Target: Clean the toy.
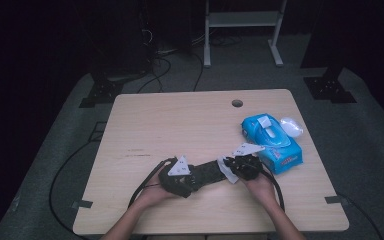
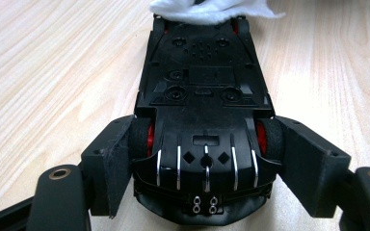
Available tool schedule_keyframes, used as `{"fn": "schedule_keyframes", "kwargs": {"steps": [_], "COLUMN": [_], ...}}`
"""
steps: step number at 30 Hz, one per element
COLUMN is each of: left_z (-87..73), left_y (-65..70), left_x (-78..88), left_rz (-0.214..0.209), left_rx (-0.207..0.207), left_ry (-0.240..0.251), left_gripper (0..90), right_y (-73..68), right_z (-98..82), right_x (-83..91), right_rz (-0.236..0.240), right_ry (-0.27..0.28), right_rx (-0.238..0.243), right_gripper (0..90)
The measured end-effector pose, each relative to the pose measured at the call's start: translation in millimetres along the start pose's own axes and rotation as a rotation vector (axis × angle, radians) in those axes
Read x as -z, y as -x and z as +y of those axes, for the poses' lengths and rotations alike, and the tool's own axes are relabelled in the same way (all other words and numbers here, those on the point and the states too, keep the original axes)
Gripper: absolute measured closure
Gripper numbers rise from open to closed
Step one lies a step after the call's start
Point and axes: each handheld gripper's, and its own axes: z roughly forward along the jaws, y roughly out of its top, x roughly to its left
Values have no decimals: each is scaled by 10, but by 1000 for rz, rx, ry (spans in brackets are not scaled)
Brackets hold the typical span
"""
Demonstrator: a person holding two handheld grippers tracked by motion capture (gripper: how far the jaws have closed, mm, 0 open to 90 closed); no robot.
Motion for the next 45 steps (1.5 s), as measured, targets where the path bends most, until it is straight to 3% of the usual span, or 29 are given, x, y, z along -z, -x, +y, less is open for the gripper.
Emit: {"fn": "schedule_keyframes", "kwargs": {"steps": [2, 4, 5, 7, 10, 13, 16, 22, 31, 35, 41, 45], "left_z": [-12, -8, -7, -4, -3, -6, -4, 12, 5, -3, 6, 4], "left_y": [-3, -4, -1, 3, 2, 0, 4, 0, -1, -7, -3, -3], "left_x": [-2, -1, 0, 0, 0, -1, -1, 4, -5, -3, -5, -1], "left_rz": [-2, -2, 0, 3, 2, 2, 3, 0, 1, -3, -2, -5], "left_rx": [0, -4, -5, -6, -3, -8, -6, -5, -6, -6, -3, 0], "left_ry": [-3, -6, -7, -4, -1, -5, -8, 6, -1, -4, -1, -1], "left_gripper": [263, 263, 263, 263, 263, 263, 263, 263, 263, 263, 263, 263], "right_y": [-57, -110, -92, -26, -3, -103, -142, 52, 33, 28, 76, 70], "right_z": [9, 15, 4, -45, -142, -153, -144, -203, -3, 85, 88, 33], "right_x": [25, 59, 83, 113, 161, 193, 184, 156, 36, -62, -100, -38], "right_rz": [48, 34, 21, 0, 23, 88, 108, 39, 15, 6, -10, -10], "right_ry": [8, -17, -27, -33, -17, -2, 7, -12, -2, 17, 13, 2], "right_rx": [27, 88, 92, 76, 12, 20, 29, -18, 3, -12, -25, -16], "right_gripper": [836, 836, 836, 836, 837, 836, 836, 836, 835, 834, 834, 835]}}
